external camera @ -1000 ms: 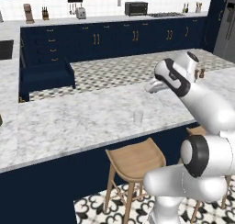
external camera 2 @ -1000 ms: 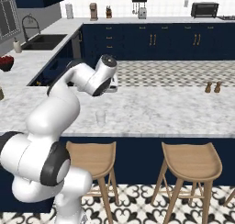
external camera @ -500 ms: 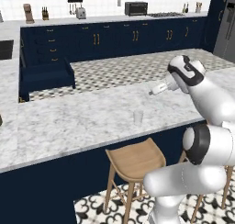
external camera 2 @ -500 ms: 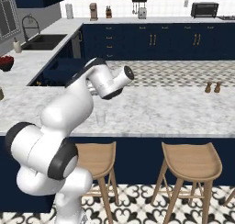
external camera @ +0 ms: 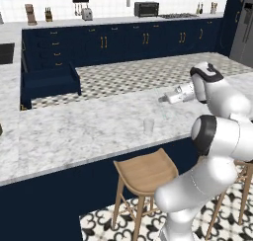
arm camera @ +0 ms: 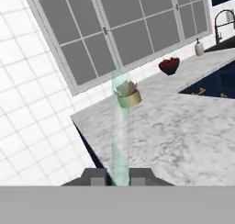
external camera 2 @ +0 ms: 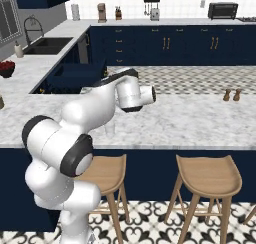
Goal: Take a straw from the drawer in front and place it inside the glass cup on the dining counter.
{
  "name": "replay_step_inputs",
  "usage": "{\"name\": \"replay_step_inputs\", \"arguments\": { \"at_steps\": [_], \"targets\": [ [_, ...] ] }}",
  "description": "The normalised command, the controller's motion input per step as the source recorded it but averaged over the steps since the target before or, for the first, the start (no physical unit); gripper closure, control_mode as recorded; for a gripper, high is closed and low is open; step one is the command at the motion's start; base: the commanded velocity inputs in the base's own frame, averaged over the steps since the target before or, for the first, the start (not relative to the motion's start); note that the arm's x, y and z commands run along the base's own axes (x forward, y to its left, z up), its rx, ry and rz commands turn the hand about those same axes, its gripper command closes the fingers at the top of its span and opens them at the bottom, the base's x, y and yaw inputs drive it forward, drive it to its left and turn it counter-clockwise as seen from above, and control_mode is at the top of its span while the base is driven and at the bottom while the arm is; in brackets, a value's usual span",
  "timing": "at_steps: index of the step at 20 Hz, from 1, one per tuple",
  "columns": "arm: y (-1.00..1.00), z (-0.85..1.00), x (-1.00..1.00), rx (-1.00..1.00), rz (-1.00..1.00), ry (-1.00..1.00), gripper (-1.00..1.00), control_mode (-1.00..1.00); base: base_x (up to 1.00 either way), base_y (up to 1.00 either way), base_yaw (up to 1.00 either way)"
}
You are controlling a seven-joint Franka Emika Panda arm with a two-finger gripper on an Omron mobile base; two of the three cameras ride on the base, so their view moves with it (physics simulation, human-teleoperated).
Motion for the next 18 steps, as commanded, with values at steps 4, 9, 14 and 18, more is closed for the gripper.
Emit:
{"name": "replay_step_inputs", "arguments": {
  "at_steps": [4,9,14,18],
  "targets": [
    [0.07,0.0,0.01,0.17,0.14,-0.02,1.0,-1.0,0.0,0.0,0.0],
    [0.09,-0.06,0.1,0.11,0.1,0.0,1.0,-1.0,0.0,0.0,0.0],
    [0.16,-0.19,0.19,0.05,0.09,-0.01,1.0,-1.0,0.0,0.0,0.0],
    [0.15,-0.29,0.29,0.02,0.08,0.0,1.0,-1.0,0.0,0.0,0.0]
  ]
}}
